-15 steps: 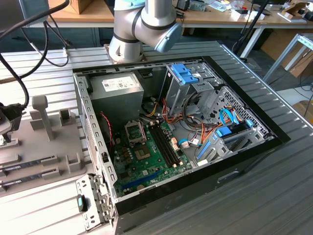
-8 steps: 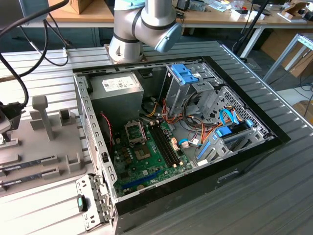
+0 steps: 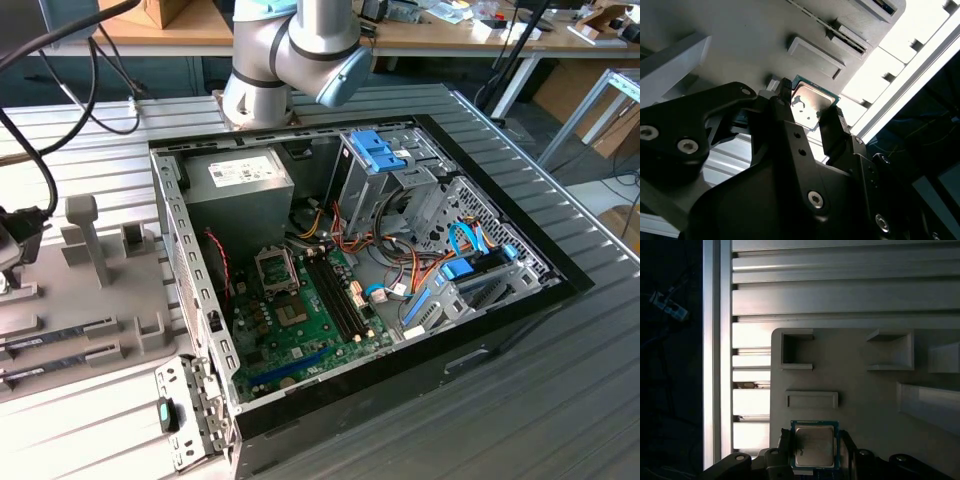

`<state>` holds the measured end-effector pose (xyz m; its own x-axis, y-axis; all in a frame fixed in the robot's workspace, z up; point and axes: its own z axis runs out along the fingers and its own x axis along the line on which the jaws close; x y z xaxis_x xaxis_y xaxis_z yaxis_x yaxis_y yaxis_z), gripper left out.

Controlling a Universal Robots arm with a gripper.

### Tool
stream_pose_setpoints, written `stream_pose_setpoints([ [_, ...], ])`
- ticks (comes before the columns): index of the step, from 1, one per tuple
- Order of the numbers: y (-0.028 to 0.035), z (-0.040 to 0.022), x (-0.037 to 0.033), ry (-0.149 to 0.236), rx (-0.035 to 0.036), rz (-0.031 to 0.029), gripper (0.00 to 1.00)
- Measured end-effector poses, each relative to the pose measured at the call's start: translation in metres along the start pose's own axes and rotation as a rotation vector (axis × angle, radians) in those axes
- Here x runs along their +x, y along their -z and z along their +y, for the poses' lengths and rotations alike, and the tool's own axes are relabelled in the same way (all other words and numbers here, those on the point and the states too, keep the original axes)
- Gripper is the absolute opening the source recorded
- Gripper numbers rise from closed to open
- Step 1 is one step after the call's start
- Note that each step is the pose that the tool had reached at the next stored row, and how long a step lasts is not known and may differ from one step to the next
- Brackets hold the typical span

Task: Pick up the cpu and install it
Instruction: 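Pick up the cpu and move it towards the insertion slot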

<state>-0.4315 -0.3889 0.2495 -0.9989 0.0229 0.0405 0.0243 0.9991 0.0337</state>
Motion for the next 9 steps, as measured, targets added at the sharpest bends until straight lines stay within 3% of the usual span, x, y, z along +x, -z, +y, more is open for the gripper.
stream_pose_setpoints([
  [9, 0.0044, 0.0001, 0.0002, 0.0, -0.0001, 0.0, 0.47],
])
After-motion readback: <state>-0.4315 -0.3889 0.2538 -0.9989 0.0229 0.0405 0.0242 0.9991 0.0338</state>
